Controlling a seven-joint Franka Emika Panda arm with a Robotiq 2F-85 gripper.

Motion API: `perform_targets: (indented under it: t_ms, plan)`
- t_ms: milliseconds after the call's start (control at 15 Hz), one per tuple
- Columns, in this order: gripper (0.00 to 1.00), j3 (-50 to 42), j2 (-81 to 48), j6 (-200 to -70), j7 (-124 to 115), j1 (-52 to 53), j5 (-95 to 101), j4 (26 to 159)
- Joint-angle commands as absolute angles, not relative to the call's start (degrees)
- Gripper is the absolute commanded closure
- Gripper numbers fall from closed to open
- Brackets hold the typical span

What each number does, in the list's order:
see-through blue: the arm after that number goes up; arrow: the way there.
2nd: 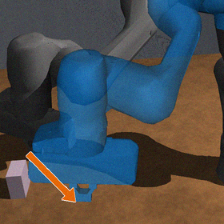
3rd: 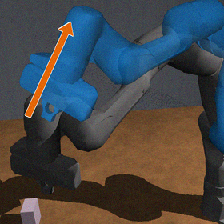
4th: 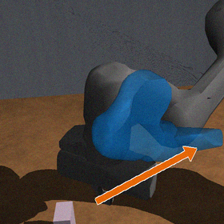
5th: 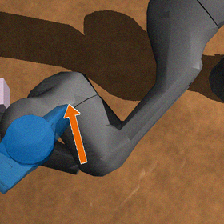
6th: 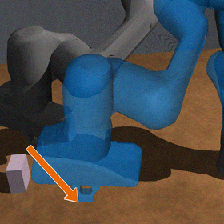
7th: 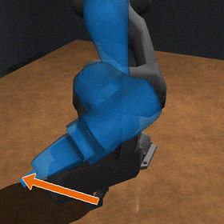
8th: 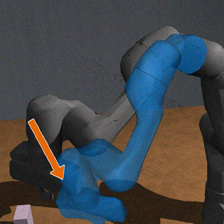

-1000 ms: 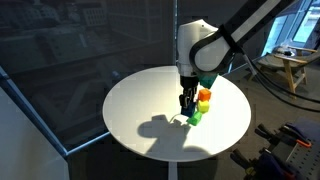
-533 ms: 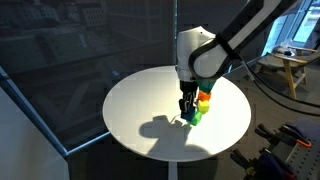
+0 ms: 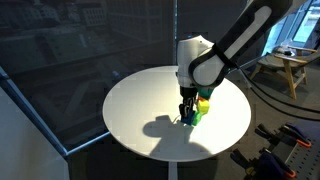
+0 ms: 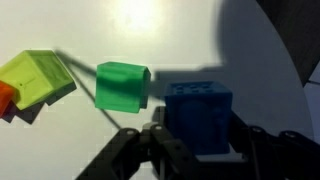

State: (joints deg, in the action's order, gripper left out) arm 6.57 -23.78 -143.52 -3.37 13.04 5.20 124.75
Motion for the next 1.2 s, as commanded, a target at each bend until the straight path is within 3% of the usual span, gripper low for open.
perform_targets:
  t_ms: [0,1133]
  plan:
    - [0.69,5.5,-24.8,-145.0,-5.4,13.7,7.1,124.4]
    - [0.69,3.1,-27.9,-146.6,-6.6,13.8,8.4,123.8]
